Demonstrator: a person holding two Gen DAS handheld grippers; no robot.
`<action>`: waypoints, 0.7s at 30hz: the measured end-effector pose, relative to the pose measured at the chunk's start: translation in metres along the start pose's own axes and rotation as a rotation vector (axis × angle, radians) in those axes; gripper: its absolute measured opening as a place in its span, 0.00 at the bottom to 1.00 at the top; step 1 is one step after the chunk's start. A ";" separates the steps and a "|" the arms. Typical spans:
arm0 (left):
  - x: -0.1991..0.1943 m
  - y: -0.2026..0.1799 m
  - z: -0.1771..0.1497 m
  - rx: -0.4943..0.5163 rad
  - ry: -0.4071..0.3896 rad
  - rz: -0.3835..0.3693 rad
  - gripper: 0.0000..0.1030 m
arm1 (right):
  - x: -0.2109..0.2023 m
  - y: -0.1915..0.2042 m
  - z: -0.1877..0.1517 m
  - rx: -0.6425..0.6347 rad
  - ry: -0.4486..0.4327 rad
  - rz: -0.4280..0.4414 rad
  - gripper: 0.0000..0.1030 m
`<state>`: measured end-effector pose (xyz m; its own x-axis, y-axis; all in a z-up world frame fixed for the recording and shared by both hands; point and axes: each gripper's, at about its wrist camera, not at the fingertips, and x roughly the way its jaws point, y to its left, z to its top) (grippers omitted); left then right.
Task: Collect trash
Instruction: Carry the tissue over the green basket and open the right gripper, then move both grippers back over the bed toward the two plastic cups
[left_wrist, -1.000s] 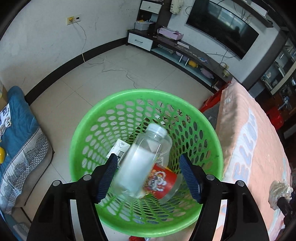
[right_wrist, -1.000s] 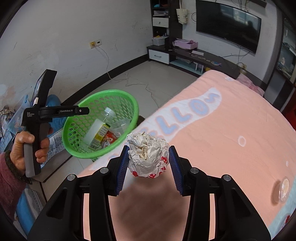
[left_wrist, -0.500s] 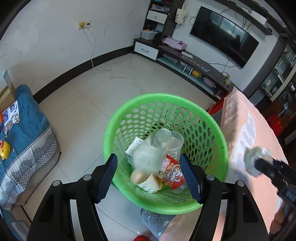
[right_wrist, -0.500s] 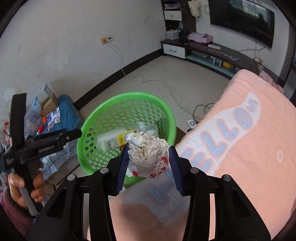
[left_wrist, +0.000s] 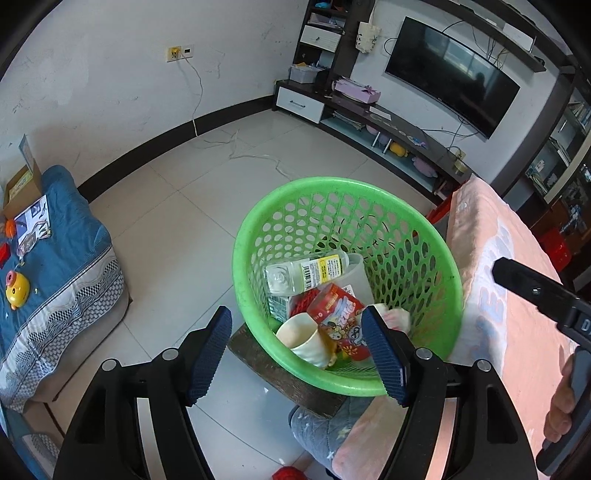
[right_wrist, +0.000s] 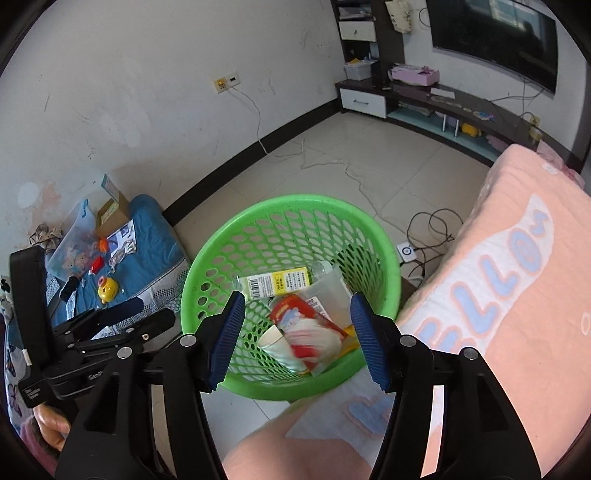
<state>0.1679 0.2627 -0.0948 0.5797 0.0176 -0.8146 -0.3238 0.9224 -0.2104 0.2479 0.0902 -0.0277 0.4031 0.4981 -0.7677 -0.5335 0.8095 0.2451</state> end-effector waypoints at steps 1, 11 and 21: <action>-0.001 -0.001 -0.001 0.003 -0.002 -0.001 0.68 | -0.007 -0.001 -0.001 -0.003 -0.005 0.001 0.58; -0.017 -0.049 -0.008 0.082 -0.031 -0.058 0.69 | -0.077 -0.041 -0.040 0.021 -0.077 -0.087 0.64; -0.027 -0.131 -0.024 0.208 -0.032 -0.161 0.71 | -0.150 -0.117 -0.110 0.148 -0.118 -0.242 0.66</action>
<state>0.1764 0.1325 -0.0583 0.6356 -0.1271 -0.7615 -0.0663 0.9737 -0.2179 0.1685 -0.1137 -0.0062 0.5934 0.3108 -0.7425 -0.3008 0.9412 0.1536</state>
